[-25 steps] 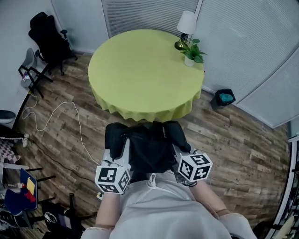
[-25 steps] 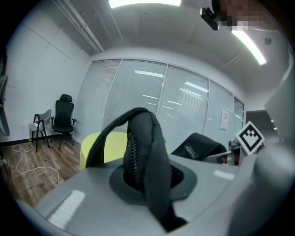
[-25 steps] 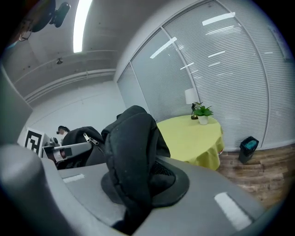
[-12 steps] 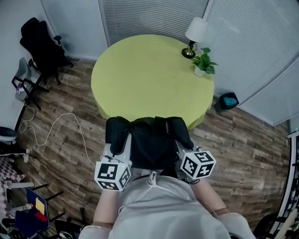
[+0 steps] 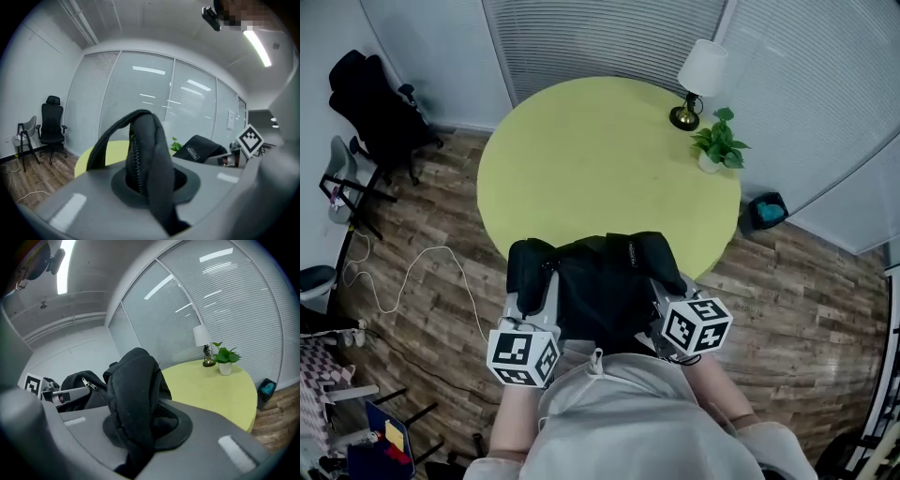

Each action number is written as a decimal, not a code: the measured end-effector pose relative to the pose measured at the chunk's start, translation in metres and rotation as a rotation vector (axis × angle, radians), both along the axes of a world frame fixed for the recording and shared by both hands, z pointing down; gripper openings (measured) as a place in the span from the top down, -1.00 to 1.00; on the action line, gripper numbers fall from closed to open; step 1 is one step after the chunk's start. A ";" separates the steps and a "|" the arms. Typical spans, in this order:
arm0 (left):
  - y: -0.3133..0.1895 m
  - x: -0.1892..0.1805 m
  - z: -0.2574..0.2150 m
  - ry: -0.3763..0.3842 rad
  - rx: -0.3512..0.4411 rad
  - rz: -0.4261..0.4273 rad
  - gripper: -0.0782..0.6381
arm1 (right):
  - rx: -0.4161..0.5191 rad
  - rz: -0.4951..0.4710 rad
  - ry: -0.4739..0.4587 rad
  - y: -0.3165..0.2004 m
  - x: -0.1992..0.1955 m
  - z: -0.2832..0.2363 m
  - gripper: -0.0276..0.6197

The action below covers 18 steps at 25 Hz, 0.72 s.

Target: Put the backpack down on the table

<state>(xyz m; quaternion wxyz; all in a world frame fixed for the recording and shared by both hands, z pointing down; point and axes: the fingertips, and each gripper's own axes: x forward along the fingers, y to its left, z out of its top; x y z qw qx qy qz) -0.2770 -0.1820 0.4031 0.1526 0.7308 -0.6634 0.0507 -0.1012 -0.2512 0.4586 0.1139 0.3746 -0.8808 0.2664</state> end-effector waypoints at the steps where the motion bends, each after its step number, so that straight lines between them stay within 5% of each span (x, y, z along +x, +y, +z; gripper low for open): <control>1: -0.013 -0.003 -0.001 0.006 -0.002 -0.001 0.70 | 0.000 -0.002 -0.001 -0.014 -0.003 -0.001 0.83; 18: -0.254 -0.042 0.023 0.054 -0.041 0.012 0.70 | -0.017 0.004 0.041 -0.249 -0.034 0.012 0.83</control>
